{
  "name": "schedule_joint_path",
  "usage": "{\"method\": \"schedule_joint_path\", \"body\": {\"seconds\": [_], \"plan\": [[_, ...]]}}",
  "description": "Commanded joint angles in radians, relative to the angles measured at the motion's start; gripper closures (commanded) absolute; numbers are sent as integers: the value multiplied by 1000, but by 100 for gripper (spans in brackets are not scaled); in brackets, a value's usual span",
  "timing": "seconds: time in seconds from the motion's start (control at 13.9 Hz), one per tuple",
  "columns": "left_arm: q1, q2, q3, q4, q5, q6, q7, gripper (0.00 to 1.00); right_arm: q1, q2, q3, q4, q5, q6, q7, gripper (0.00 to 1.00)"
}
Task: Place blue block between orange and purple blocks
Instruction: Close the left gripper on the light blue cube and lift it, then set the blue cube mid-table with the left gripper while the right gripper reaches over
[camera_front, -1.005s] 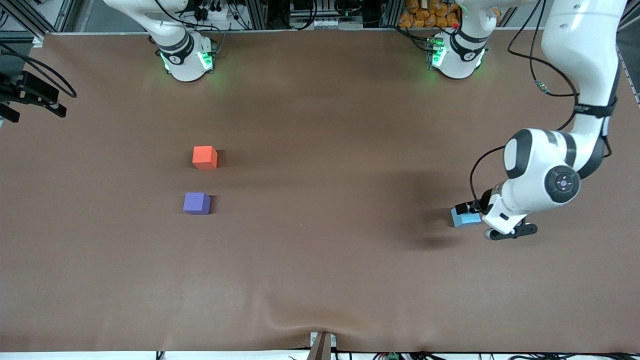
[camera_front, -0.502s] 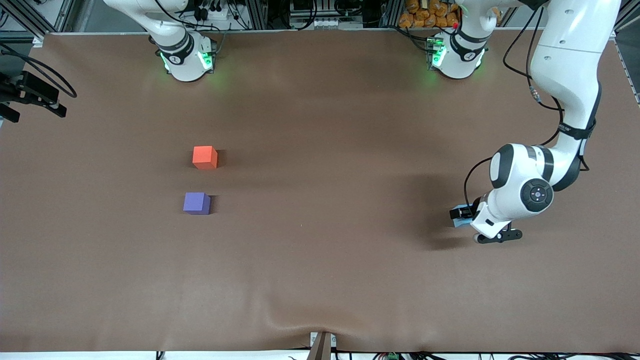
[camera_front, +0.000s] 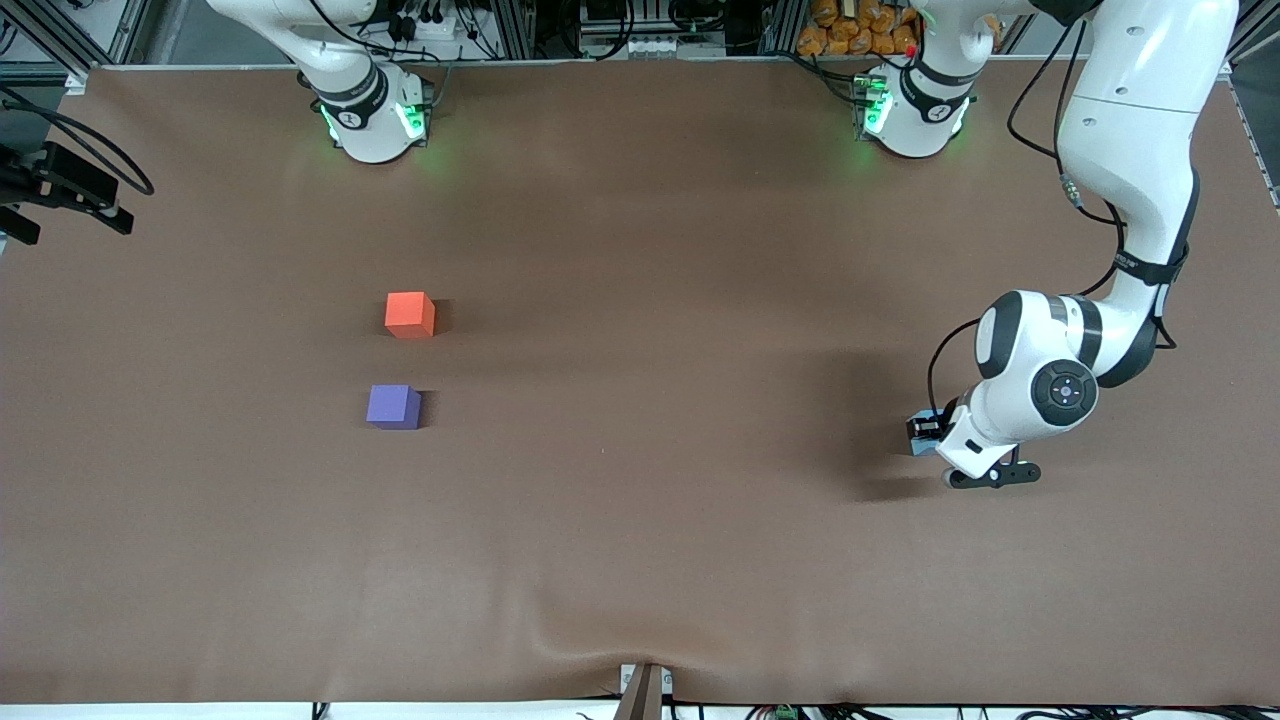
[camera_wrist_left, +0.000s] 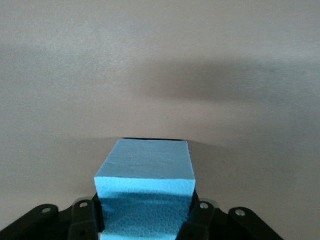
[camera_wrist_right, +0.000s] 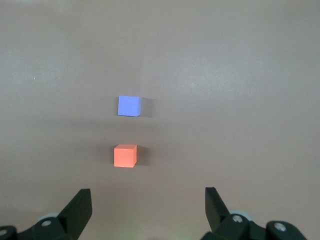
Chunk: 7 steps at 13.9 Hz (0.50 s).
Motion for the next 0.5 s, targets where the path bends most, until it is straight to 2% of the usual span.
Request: {"method": "schedule_joint_path", "body": {"seconds": [0.0,0.29,0.43], "plan": [[-81,-80,-20,2,24,-90,-121,94,-17,-9,11,-7,12,-5,3,0],[-276,-87,-80,94,-28,-104,-339,90,-17,-9,11,-7,11,-7,1,0],[-400,-32,-94,169,-74,-104,-454,90,-14,-2,11,-7,11,-8,-2,0]]}}
